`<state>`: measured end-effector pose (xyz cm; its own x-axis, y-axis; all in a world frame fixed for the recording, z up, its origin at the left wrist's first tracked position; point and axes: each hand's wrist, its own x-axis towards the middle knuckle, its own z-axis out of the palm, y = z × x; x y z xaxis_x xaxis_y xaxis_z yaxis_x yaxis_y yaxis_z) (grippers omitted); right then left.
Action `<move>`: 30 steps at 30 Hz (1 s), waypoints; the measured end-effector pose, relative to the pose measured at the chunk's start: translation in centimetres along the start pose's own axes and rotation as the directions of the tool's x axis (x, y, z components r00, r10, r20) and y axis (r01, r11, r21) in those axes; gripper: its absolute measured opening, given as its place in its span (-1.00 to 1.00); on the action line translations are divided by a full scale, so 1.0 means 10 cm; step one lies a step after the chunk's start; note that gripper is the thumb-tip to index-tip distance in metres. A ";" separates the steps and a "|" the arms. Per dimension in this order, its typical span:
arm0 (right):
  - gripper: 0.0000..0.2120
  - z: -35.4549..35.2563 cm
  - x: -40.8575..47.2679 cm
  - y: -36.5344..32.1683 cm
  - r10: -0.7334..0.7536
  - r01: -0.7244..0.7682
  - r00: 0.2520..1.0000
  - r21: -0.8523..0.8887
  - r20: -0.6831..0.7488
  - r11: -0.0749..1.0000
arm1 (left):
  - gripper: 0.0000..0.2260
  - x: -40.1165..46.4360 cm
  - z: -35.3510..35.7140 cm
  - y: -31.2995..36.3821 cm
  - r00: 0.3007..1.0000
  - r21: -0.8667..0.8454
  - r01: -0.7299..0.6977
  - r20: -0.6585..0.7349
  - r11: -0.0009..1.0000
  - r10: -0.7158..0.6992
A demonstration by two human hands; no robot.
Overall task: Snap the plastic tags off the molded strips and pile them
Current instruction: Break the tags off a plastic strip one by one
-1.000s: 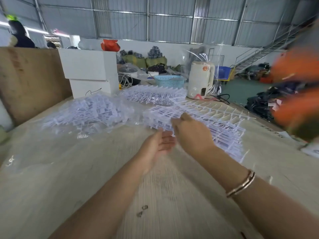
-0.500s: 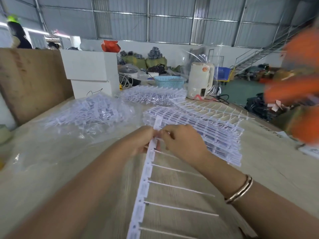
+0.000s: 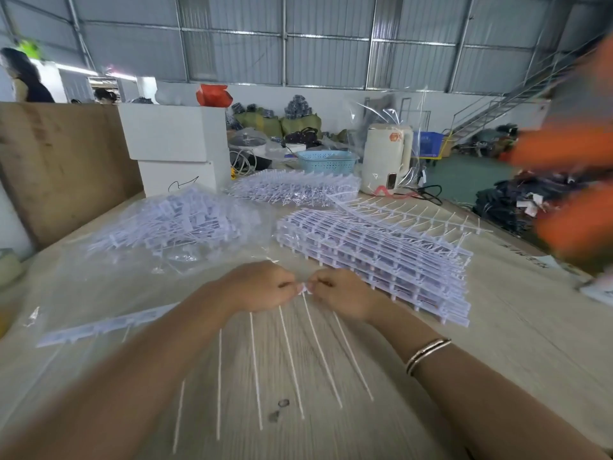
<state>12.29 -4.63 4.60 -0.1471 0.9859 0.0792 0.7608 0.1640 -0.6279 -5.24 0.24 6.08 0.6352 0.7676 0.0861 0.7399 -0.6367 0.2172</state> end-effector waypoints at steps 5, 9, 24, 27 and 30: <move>-0.73 0.00 -0.03 0.05 -0.059 0.044 0.997 0.240 0.056 0.970 | -0.66 0.04 0.11 0.03 0.993 -0.194 0.104 0.072 0.975 -0.092; -0.77 0.01 -0.06 0.08 -0.145 0.127 0.988 0.276 0.047 0.953 | -0.63 0.05 0.26 0.09 0.989 -0.492 0.145 0.071 0.858 -0.126; -0.79 0.12 0.11 0.24 -0.109 0.176 0.977 0.399 -0.185 0.900 | -0.72 -0.09 0.22 -0.14 0.964 -0.674 -0.010 -0.203 0.738 -0.173; -0.88 0.16 0.14 0.31 -0.180 0.190 0.978 0.090 -0.107 0.978 | -0.81 -0.10 0.29 -0.18 0.981 -0.497 0.080 -0.117 0.864 -0.158; -0.90 0.17 0.15 0.33 -0.257 0.255 0.962 -0.039 -0.088 0.966 | -0.91 -0.08 0.34 -0.21 0.983 -0.400 0.124 -0.078 0.908 -0.169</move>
<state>13.51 -2.64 1.32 -0.2818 0.9095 0.3056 0.7221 0.4107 -0.5567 -6.54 0.70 2.25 0.4820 0.8673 0.1242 0.6619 -0.4533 0.5970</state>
